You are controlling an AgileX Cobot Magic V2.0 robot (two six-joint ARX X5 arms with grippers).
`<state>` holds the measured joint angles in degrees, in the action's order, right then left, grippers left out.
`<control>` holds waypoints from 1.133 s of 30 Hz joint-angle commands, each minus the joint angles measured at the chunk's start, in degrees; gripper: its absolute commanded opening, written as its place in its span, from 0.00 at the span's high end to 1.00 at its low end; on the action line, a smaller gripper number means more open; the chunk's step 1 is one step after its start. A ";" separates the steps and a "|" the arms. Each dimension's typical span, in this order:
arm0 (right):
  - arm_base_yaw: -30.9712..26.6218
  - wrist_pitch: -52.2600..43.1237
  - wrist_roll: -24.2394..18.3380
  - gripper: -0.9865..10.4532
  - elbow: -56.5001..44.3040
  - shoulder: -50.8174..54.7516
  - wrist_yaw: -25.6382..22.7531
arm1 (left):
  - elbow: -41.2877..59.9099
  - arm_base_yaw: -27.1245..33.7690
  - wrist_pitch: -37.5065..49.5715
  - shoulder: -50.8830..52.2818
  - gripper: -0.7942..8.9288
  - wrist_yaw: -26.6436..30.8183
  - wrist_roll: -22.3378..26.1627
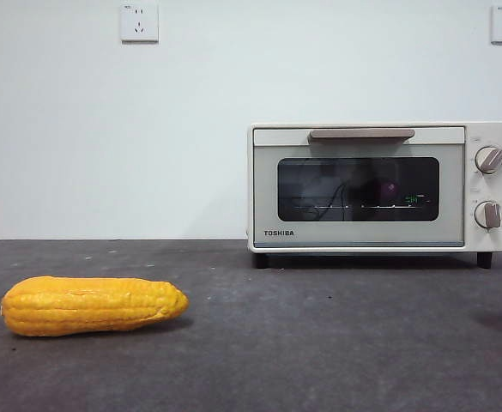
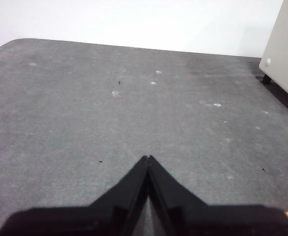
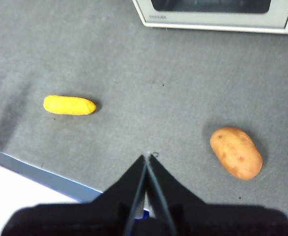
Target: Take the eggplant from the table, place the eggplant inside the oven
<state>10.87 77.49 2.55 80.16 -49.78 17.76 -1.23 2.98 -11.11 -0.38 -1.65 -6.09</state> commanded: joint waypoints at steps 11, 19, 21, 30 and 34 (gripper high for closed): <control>0.04 1.20 -0.22 0.91 0.26 -12.90 -0.28 | 0.37 -0.02 0.48 -1.60 0.92 -0.70 -2.56; 0.04 1.03 -0.22 0.91 0.26 -21.00 -0.28 | 0.37 -0.02 0.48 -2.32 0.92 -0.68 -2.54; 0.04 -0.81 -0.85 0.91 0.26 -22.49 -1.79 | 0.37 -0.02 0.48 -2.43 0.92 -0.70 -2.54; -0.04 -9.14 -4.39 0.91 0.24 -21.33 -9.53 | 0.37 -0.02 0.48 -2.80 0.92 -0.70 -2.56; -0.04 -12.68 -4.35 0.91 -0.68 -16.17 -9.70 | 0.37 -0.02 0.48 -2.80 0.92 -0.70 -2.56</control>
<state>10.85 65.17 -1.17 79.94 -66.52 8.12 -1.23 2.98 -11.11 -3.16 -2.17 -8.21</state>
